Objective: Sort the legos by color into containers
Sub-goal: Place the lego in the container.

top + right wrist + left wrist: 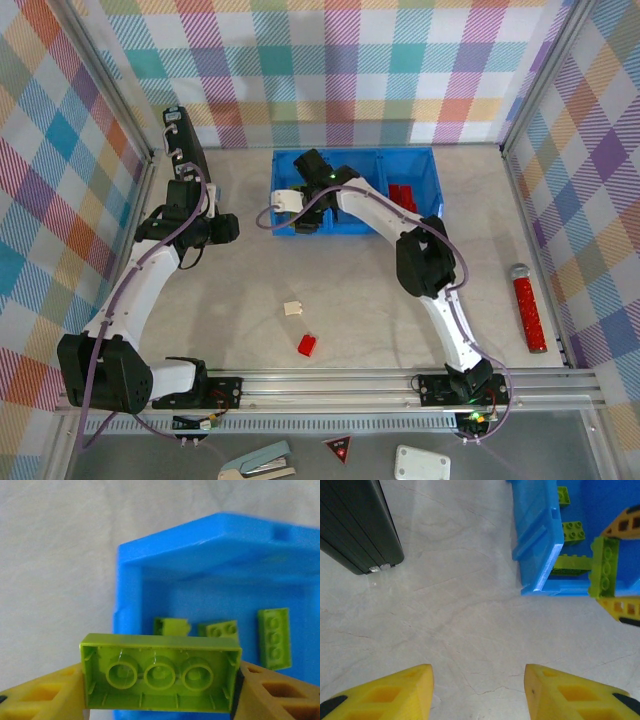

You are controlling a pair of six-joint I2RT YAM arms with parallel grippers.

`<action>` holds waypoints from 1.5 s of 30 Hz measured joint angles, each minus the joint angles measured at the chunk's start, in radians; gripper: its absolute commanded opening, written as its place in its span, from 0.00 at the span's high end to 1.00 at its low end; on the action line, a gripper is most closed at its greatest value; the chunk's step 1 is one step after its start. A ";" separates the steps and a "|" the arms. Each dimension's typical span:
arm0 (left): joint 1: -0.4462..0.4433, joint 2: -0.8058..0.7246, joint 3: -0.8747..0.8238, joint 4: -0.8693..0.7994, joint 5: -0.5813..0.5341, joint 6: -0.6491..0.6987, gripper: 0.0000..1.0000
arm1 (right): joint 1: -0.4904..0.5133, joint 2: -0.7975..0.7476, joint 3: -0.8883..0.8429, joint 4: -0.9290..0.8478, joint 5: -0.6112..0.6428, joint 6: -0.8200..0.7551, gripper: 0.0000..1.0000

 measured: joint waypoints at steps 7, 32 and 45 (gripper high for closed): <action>0.000 0.000 0.000 0.000 0.002 0.000 0.49 | 0.000 0.093 0.109 0.058 0.032 -0.017 0.49; 0.000 0.000 0.000 0.000 0.027 -0.004 0.49 | -0.001 0.203 0.255 0.090 0.062 -0.047 0.26; 0.000 -0.001 -0.006 0.001 0.026 -0.004 0.49 | 0.001 0.085 0.187 0.074 0.050 0.018 0.25</action>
